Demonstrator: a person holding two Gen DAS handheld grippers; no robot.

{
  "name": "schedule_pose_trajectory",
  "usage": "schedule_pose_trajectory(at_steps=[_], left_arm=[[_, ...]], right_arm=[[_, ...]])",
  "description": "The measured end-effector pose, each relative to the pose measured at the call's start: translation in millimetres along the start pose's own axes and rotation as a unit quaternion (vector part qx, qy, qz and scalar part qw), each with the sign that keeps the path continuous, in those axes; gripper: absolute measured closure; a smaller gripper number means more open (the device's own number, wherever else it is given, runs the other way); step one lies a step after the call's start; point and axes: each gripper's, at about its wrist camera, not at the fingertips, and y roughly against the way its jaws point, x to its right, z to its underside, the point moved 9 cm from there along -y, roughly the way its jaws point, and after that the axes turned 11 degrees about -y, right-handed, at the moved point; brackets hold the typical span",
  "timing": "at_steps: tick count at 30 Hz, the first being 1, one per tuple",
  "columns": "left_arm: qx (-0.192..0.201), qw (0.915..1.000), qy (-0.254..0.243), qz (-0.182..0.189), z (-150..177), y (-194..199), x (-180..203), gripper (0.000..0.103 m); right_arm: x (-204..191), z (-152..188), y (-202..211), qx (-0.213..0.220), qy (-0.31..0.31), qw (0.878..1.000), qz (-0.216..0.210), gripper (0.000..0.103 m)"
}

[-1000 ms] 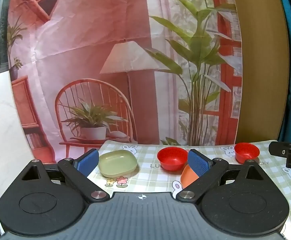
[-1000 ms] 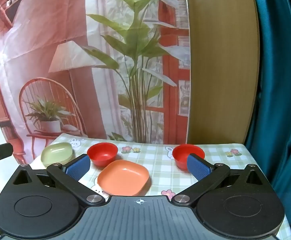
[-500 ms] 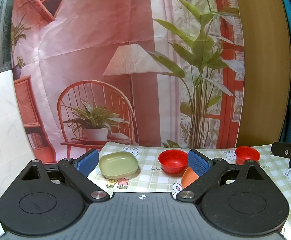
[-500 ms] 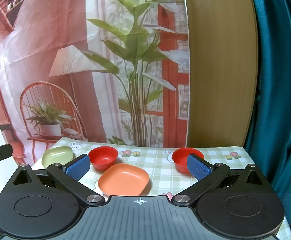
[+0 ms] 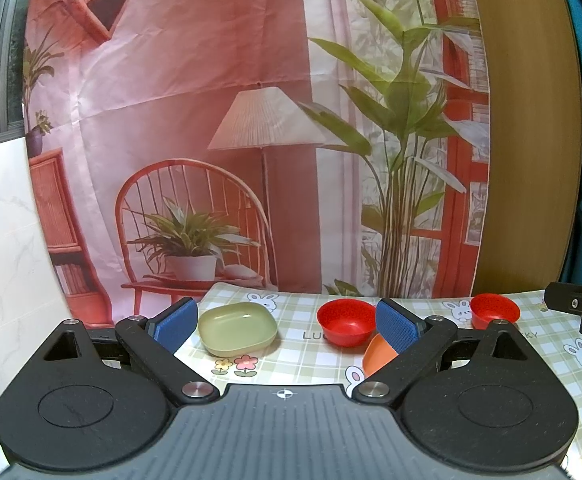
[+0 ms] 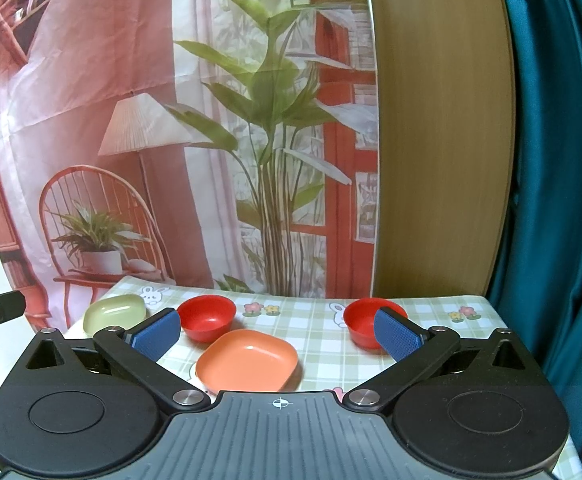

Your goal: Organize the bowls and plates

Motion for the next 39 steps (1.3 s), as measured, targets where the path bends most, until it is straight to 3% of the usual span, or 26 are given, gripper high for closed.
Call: schedule_pose_trajectory(at_steps=[39], left_arm=[[0.001, 1.0, 0.004, 0.002, -3.6, 1.2, -1.5, 0.006]], right_arm=[[-0.9, 0.6, 1.5, 0.003, 0.002, 1.0, 0.0, 0.0]])
